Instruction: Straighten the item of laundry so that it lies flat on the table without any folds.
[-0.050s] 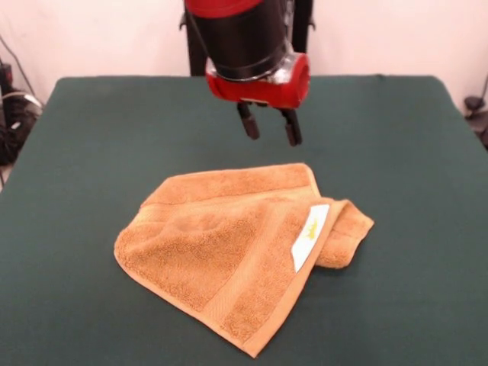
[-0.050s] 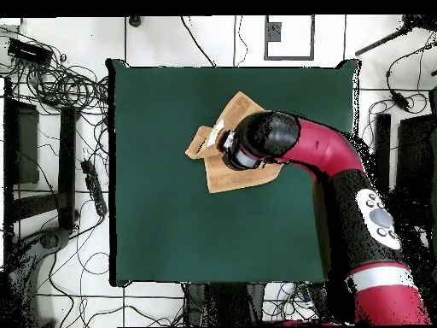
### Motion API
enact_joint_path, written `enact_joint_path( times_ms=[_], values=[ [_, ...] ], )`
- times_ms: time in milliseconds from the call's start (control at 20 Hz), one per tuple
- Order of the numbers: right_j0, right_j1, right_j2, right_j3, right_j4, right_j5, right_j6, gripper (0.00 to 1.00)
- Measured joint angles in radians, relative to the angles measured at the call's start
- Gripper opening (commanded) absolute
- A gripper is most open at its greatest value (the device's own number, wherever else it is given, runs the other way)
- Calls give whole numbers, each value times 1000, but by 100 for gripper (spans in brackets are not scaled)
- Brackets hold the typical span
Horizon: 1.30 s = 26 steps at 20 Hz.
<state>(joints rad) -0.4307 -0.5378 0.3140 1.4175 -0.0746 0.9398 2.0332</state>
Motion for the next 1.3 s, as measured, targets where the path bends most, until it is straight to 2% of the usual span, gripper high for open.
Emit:
enact_joint_path(
  times_ms=[250, 600, 850, 1300],
  values=[
    [40, 16, 0, -32, 0, 0, 0, 100],
    [53, 43, 0, -82, -15, 0, 0, 100],
    [52, 96, -4, -144, -70, 0, 0, 100],
    [39, 244, -5, -246, -194, 0, 0, 100]
  ],
)
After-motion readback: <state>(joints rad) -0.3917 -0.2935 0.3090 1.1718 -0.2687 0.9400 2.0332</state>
